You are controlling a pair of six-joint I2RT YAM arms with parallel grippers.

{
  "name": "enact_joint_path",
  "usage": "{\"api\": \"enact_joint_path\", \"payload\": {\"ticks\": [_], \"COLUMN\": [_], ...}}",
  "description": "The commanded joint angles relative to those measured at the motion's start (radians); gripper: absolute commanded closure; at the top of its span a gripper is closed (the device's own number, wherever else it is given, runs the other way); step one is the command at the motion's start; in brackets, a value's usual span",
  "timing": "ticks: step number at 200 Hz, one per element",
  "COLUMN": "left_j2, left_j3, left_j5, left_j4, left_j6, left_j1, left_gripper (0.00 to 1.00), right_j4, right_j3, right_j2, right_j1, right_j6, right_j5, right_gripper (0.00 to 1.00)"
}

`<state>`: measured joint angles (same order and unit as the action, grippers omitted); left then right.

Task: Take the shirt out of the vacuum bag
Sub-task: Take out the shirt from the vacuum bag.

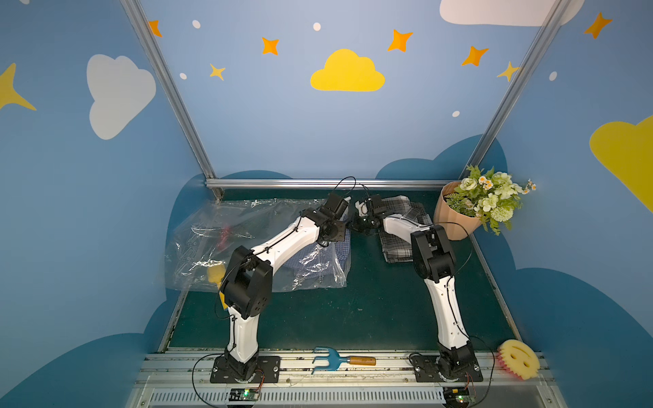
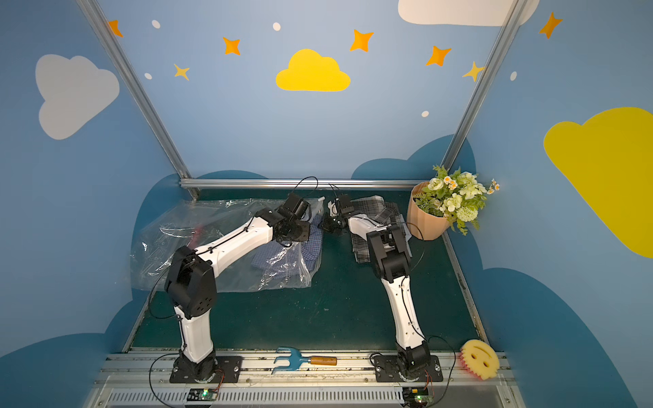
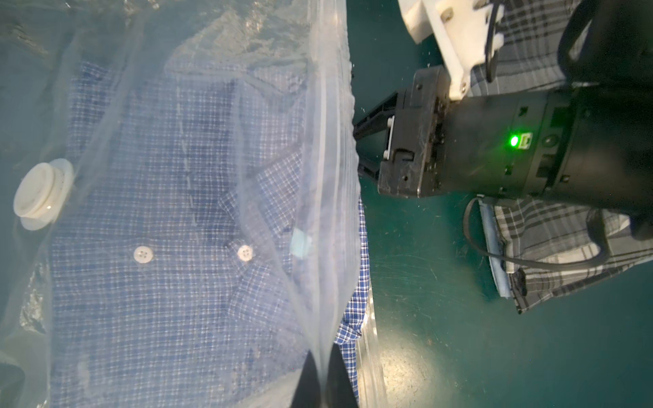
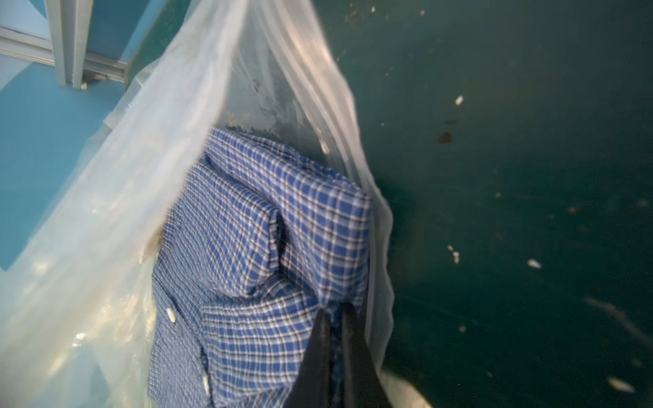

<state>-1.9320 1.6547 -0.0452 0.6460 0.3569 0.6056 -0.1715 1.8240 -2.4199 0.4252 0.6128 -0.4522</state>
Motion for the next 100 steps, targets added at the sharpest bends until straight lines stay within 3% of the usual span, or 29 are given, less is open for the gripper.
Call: {"api": "enact_joint_path", "payload": {"ticks": [1,16,30,70,100], "left_j2": [0.01,0.042,0.085,0.211,0.214], "left_j3": [-0.017,-0.035,-0.054,-0.199,-0.342], "left_j5": [0.032,0.044,0.039,0.076,0.07], "left_j4": [-0.03,-0.056,-0.078,-0.212,-0.302], "left_j6": [0.01,0.007,0.004,0.045,0.11], "left_j1": [-0.011,-0.018,-0.028,-0.137,-0.25], "left_gripper": [0.61,0.39,0.34,0.31,0.37], "right_j4": [-0.035,-0.034,-0.038,-0.074,-0.122], "right_j3": [-0.035,-0.043,-0.048,-0.039,-0.037], "right_j2": [0.025,0.06,0.089,0.145,0.178], "right_j1": [0.014,0.007,0.002,-0.002,-0.005], "right_j6": [0.004,0.008,0.013,0.013,-0.01], "right_j5": [0.012,0.004,-0.005,-0.026,-0.026], "right_gripper": [1.0,1.0,1.0,1.0,1.0]}}
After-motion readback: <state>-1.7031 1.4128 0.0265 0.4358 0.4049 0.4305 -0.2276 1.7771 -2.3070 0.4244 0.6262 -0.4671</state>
